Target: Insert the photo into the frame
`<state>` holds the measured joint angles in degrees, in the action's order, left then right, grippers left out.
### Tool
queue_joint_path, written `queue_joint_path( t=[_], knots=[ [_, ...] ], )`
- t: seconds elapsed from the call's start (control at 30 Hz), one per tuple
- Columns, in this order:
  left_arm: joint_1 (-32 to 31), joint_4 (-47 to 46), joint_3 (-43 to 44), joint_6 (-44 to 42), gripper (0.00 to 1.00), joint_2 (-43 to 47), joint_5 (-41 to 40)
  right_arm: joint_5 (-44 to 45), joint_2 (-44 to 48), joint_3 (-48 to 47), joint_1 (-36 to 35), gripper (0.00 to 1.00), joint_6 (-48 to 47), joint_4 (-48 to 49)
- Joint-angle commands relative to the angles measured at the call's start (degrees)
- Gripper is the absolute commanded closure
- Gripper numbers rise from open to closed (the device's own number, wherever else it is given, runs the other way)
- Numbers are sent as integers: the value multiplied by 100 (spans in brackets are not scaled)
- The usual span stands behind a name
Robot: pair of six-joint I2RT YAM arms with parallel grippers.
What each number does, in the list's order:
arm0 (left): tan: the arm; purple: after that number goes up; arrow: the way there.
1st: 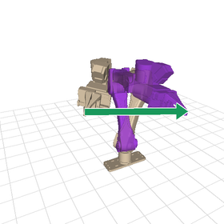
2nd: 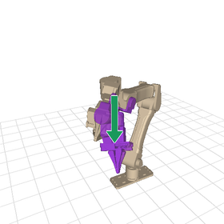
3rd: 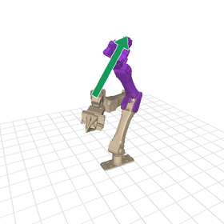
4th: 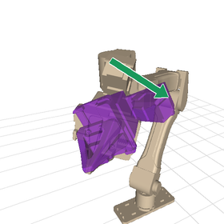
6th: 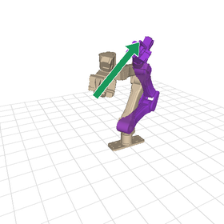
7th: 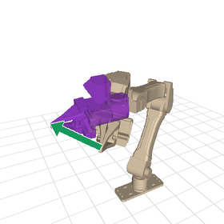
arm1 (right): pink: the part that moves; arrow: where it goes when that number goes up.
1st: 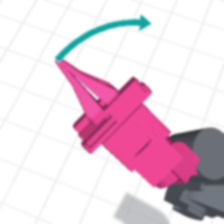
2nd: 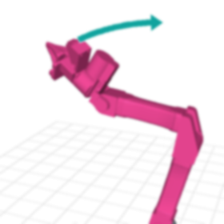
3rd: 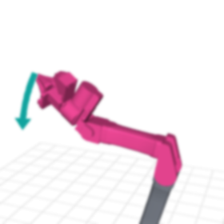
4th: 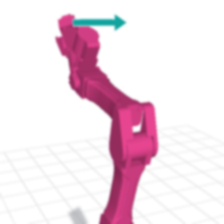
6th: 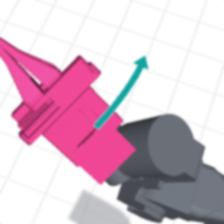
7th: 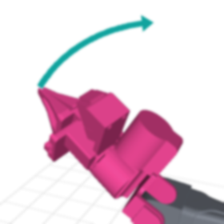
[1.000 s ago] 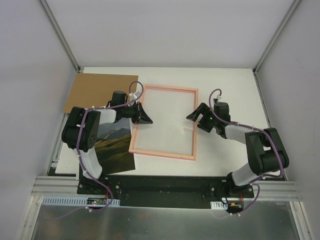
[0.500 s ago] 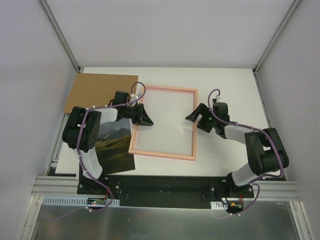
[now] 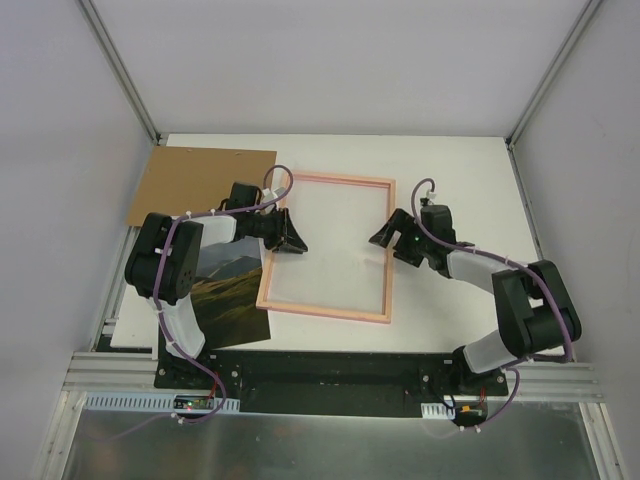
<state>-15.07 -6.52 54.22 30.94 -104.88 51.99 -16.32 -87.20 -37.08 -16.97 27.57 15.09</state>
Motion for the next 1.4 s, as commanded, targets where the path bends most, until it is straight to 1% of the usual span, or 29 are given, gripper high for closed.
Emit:
queue_joint_path(
  t=[0.0, 0.13, 0.23, 0.33, 0.5, 0.67, 0.8, 0.97, 1.07, 1.17, 1.37],
  knots=[
    [-128, 20, 159, -158, 73, 240, 101, 496, 659, -334, -350, 4, -410, -743],
    [-128, 20, 159, -167, 74, 223, 110, 1375, 1020, -668, -990, 4, -805, -1683],
    [-128, 28, 133, -176, 74, 231, 110, 2017, 1117, -1019, -1605, 4, -990, -2105],
    [-128, 20, 115, -202, 74, 249, 110, 2395, 969, -1476, -2221, 4, -1131, -2379],
    [-136, 20, 107, -220, 74, 214, 127, 2888, 398, -2249, -3136, 4, -1289, -2730],
    [-154, 20, 107, -237, 74, 170, 136, 2862, 90, -2567, -3365, 4, -1316, -2836],
    [-163, 11, 142, -237, 74, 152, 136, 3020, 54, -2664, -3532, 4, -1369, -2994],
    [-198, 11, 177, -264, 74, 117, 136, 3283, 176, -2568, -3506, 4, -1368, -3082],
    [-233, 11, 221, -273, 75, 73, 127, 3389, 326, -2515, -3366, 4, -1395, -3144],
    [-259, 11, 247, -273, 75, 64, 110, 3442, 423, -2602, -3295, 4, -1491, -3266],
    [-303, 11, 318, -246, 74, 12, 101, 3363, 265, -2857, -3382, 4, -1606, -3416]
  ],
)
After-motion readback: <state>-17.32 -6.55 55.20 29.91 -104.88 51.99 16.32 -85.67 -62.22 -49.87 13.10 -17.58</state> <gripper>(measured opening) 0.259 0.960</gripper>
